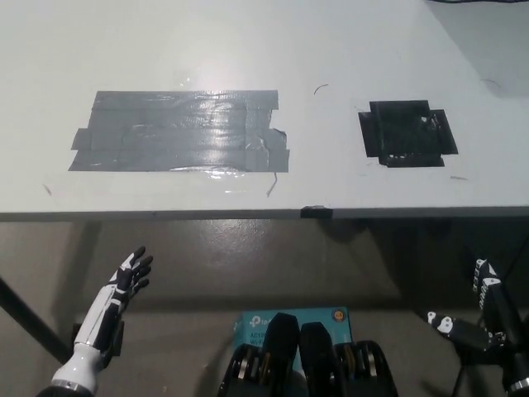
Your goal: A rubick's cube is kept in the black marked spot on the table and the robot uses its right arm to pick it up and hands it to a person
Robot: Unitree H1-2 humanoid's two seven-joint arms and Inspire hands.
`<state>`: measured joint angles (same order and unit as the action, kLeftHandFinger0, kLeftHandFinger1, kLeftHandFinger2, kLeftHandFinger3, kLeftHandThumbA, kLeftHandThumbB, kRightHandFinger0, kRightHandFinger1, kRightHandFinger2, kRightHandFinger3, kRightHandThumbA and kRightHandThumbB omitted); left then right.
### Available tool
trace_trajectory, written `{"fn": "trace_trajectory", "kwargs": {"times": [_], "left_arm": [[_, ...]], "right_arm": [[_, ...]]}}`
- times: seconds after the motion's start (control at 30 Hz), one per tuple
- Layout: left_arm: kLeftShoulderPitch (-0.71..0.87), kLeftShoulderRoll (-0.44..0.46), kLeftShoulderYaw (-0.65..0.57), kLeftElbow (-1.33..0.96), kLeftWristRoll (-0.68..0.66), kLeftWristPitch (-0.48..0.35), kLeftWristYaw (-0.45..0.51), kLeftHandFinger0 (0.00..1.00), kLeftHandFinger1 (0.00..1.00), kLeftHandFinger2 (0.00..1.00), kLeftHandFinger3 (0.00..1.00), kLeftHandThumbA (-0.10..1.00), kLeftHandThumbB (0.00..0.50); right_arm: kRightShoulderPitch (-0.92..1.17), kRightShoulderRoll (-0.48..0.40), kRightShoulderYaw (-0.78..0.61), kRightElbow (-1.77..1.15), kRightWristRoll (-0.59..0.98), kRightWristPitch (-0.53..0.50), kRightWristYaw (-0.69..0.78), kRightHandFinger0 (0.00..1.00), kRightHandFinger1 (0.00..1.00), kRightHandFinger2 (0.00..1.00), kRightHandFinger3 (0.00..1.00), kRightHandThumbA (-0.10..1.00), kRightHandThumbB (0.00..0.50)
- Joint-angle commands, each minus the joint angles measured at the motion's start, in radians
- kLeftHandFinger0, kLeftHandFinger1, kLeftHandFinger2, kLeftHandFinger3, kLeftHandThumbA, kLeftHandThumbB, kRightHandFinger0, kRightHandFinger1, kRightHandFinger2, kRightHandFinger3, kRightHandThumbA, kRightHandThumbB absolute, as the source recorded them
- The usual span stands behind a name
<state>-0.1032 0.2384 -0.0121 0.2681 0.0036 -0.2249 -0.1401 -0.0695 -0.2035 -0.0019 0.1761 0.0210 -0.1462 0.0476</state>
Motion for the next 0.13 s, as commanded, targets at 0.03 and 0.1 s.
{"fn": "trace_trajectory", "kwargs": {"times": [0.03, 0.1], "left_arm": [[0.004, 0.006, -0.003, -0.026, 0.017, -0.036, 0.0, 1.0, 1.0, 1.0, 1.0, 1.0, 0.244], [0.005, 0.006, -0.002, -0.028, 0.018, -0.035, 0.001, 1.0, 1.0, 1.0, 1.0, 1.0, 0.245]], "right_arm": [[-0.017, -0.002, -0.012, -0.017, 0.056, -0.029, 0.047, 1.0, 1.0, 1.0, 1.0, 0.92, 0.17], [-0.017, -0.002, -0.011, -0.017, 0.055, -0.028, 0.048, 1.0, 1.0, 1.0, 1.0, 0.91, 0.169]]}}
